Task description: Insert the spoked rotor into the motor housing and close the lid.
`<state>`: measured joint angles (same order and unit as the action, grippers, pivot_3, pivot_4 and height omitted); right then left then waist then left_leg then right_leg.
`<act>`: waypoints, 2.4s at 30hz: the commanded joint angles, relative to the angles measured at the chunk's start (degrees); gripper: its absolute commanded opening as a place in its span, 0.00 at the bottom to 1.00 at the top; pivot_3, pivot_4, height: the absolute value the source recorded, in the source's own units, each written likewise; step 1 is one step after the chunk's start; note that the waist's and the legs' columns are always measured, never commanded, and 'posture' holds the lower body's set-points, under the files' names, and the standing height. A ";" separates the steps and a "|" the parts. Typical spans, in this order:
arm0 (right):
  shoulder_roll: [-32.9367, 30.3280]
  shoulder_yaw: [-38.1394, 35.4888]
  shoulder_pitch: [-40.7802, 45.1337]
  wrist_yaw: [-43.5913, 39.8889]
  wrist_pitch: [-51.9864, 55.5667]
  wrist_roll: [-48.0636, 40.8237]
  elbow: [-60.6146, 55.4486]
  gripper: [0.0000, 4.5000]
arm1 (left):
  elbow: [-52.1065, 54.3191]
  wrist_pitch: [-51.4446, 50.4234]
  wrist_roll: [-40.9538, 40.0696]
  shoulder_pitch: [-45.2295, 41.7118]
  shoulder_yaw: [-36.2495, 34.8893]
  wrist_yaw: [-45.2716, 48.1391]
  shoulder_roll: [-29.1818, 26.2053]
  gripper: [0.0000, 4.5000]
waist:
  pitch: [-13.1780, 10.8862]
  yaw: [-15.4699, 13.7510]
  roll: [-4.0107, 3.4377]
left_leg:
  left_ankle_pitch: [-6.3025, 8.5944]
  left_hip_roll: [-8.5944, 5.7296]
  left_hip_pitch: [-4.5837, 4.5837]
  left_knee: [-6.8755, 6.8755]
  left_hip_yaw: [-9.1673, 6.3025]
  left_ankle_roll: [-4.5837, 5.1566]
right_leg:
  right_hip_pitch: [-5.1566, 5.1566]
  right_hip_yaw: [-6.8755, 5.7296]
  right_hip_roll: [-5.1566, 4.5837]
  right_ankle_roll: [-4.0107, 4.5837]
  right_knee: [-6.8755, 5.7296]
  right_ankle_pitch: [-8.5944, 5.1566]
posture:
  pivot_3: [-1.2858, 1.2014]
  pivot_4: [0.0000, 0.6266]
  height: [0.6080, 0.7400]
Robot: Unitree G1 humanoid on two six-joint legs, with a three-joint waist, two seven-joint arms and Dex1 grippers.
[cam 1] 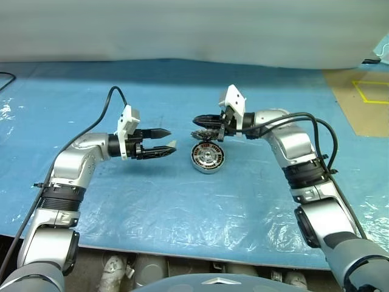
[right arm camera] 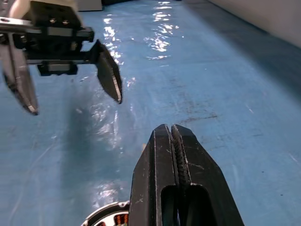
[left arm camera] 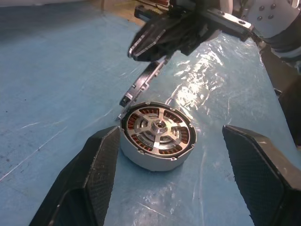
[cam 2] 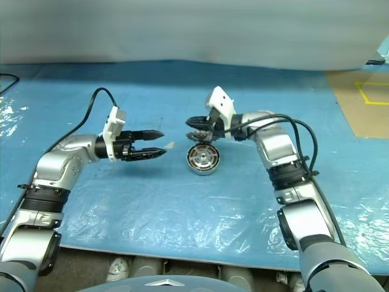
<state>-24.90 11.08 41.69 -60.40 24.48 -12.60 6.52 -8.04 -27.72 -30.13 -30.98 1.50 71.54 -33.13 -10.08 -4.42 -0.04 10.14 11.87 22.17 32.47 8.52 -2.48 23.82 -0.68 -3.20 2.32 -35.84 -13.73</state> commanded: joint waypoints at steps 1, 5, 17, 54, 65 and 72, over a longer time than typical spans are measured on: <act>-0.66 1.21 -3.07 0.81 -0.02 0.63 -3.21 0.00 | 1.96 0.21 -0.41 -1.37 -0.52 0.37 -0.17 0.81 | 0.00 0.03 0.01 | 0.00 0.00 -0.01 0.01 0.00 0.00 | 0.00 0.01 0.00 0.01 0.00 -0.01 | 0.52 0.24 1.00; -0.65 1.68 -5.48 2.23 -0.15 1.50 -3.42 0.00 | 1.65 -0.31 -0.77 -2.29 -0.80 0.23 -0.09 0.81 | 0.00 0.15 0.01 | 0.00 -0.01 -0.06 0.04 0.00 0.00 | -0.05 0.04 0.01 0.05 -0.02 -0.03 | 0.52 0.24 1.00; -4.18 0.99 -15.27 3.79 4.72 0.32 -13.16 0.00 | 10.54 -0.53 -2.38 5.02 -1.45 -4.60 1.99 0.81 | 0.01 0.39 0.01 | 0.00 -0.01 -0.10 -0.04 0.00 0.00 | -0.08 0.04 0.01 -0.12 0.02 0.07 | 0.52 0.24 1.00; -3.34 -6.35 -15.13 9.56 12.90 -8.79 -17.04 0.53 | 7.18 1.01 -2.30 2.82 -0.42 -2.74 2.71 0.81 | 0.01 0.29 0.02 | 0.11 -0.03 -0.60 -0.04 0.03 -0.17 | -0.58 0.13 0.00 0.08 0.11 -0.05 | 0.52 0.24 1.00; -2.30 -1.31 -12.85 12.44 7.80 -2.55 -11.27 0.99 | 3.49 2.03 -1.31 -0.89 0.01 -1.30 2.89 0.81 | 0.01 0.34 0.01 | 0.11 -0.05 -0.61 0.02 0.03 -0.17 | -0.59 0.16 -0.02 0.08 0.10 -0.05 | 0.52 0.24 1.00; -1.94 0.43 -14.72 11.59 7.68 -2.15 -11.63 0.99 | 4.35 1.89 -1.27 0.02 0.49 -1.51 3.40 0.81 | 0.01 0.33 0.02 | 0.11 -0.05 -0.55 -0.10 0.03 -0.18 | -0.54 0.12 0.00 0.07 0.11 -0.05 | 0.52 0.24 1.00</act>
<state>-26.76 11.75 27.03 -48.26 32.82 -14.21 -3.01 -4.92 -26.49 -31.17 -30.94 2.48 69.76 -29.66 -10.07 -4.10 -0.02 10.25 11.82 21.62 32.36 8.55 -2.66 23.29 -0.57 -3.20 2.39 -35.72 -13.77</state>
